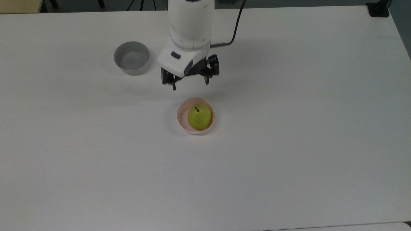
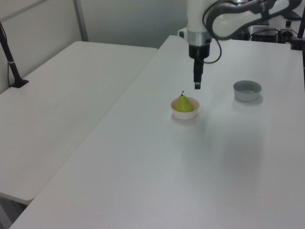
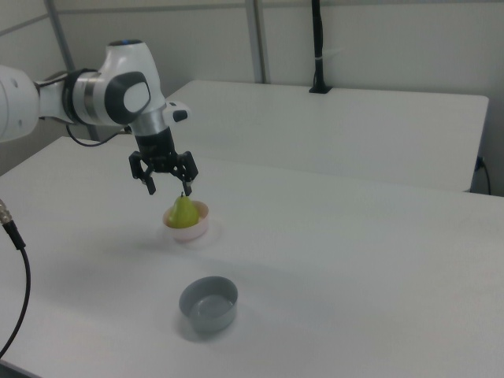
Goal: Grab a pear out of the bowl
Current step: 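Move the gripper down toward the green pear in the pink bowl, then lower the open gripper around the pear and close on it, then lift the pear out of the pink bowl and carry it sideways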
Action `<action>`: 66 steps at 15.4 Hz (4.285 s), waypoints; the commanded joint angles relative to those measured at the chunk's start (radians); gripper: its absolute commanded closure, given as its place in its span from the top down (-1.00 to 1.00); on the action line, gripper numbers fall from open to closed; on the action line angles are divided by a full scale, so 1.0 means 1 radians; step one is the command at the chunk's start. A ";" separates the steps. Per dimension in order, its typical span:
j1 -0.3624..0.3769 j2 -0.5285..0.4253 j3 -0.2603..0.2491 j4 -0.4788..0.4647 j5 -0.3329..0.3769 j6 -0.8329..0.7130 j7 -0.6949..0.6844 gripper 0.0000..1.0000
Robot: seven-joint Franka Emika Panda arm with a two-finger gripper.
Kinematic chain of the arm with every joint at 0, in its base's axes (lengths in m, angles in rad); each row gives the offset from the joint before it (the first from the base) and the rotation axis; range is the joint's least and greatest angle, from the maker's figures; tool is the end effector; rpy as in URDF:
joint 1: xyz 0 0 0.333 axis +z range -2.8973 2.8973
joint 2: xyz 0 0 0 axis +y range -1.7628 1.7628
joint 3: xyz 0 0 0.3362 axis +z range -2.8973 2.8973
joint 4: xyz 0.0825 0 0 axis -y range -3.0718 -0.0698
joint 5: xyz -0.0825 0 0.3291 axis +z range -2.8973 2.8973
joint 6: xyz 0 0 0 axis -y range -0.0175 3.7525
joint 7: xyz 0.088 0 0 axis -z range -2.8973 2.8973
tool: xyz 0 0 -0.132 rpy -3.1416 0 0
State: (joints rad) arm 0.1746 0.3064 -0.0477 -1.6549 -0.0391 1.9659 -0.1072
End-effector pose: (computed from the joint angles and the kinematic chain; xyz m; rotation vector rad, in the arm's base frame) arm 0.5996 0.0761 0.4484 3.0668 0.3874 0.0083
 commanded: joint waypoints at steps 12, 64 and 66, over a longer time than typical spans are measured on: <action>0.039 0.145 -0.007 0.003 -0.008 0.226 0.106 1.00; -0.214 0.071 -0.026 0.098 -0.010 0.079 -0.035 0.13; -0.227 0.082 -0.026 0.089 -0.010 0.146 -0.037 0.14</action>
State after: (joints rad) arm -0.0365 0.3872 -0.0743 -1.5536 -0.0416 2.0369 -0.1192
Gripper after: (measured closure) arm 0.286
